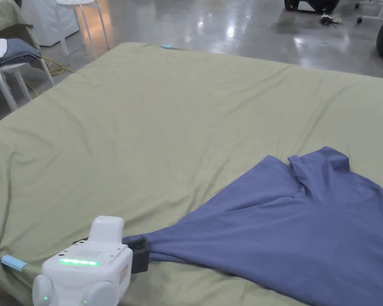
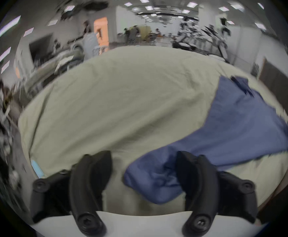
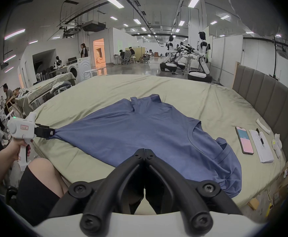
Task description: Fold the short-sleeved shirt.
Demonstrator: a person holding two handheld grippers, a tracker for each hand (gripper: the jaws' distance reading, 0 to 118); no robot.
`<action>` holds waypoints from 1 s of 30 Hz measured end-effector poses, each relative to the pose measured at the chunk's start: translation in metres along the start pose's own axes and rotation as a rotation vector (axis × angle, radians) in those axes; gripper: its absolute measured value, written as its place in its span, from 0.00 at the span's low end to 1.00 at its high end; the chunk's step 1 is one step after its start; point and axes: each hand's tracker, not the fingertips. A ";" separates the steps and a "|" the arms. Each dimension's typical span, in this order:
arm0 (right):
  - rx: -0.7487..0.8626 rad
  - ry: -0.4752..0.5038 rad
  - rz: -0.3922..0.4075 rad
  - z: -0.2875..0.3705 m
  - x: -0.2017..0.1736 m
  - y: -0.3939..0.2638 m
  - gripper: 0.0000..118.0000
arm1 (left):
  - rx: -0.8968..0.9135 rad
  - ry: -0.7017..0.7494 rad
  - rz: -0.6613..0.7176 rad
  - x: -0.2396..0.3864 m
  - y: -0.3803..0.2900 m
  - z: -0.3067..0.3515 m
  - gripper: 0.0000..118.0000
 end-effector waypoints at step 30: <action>-0.195 0.004 0.135 -0.280 0.121 0.153 0.67 | 0.154 -0.279 0.041 0.012 0.035 0.076 0.02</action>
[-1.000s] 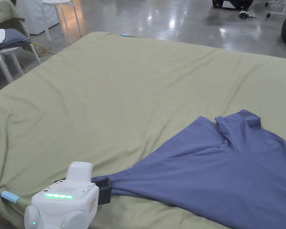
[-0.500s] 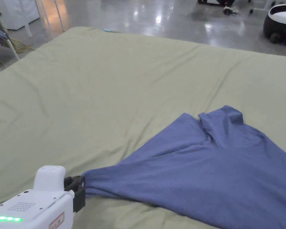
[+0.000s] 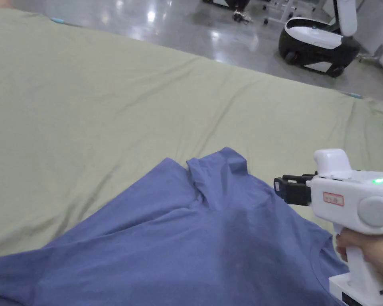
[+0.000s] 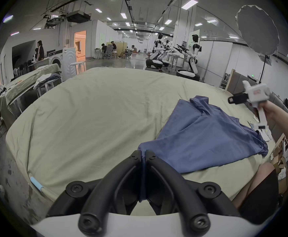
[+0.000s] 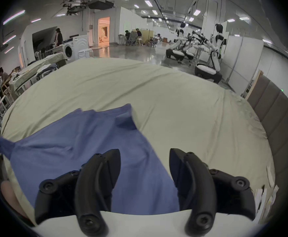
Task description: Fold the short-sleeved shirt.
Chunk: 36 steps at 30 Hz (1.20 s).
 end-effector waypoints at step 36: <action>0.403 -0.286 -0.111 0.273 0.052 0.077 0.02 | 0.309 -0.016 -0.112 0.054 0.221 0.043 0.02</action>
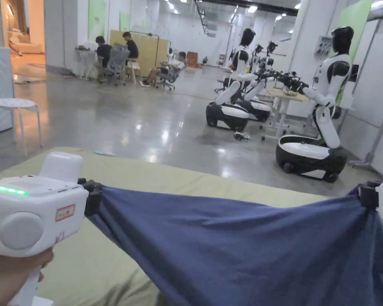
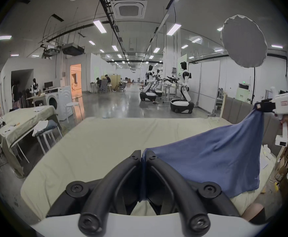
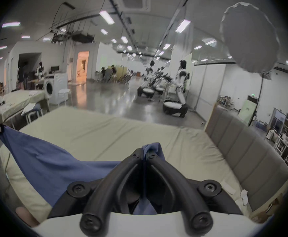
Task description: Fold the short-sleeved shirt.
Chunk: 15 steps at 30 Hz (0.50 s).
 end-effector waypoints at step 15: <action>0.233 -0.047 -0.035 0.085 0.033 0.119 0.02 | 0.204 0.065 -0.042 -0.010 0.186 0.009 0.02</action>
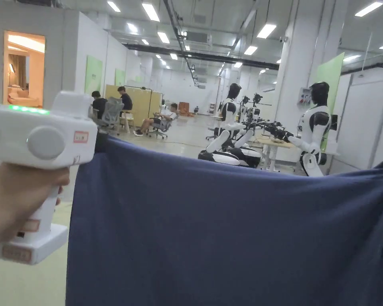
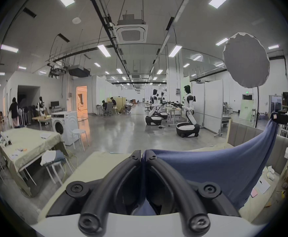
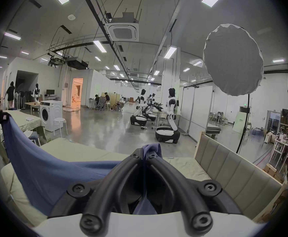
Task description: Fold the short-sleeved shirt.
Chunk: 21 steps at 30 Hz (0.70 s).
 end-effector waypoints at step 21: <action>0.122 -0.081 -0.133 -0.222 -0.022 0.091 0.02 | 0.060 0.177 0.006 -0.006 0.067 -0.213 0.02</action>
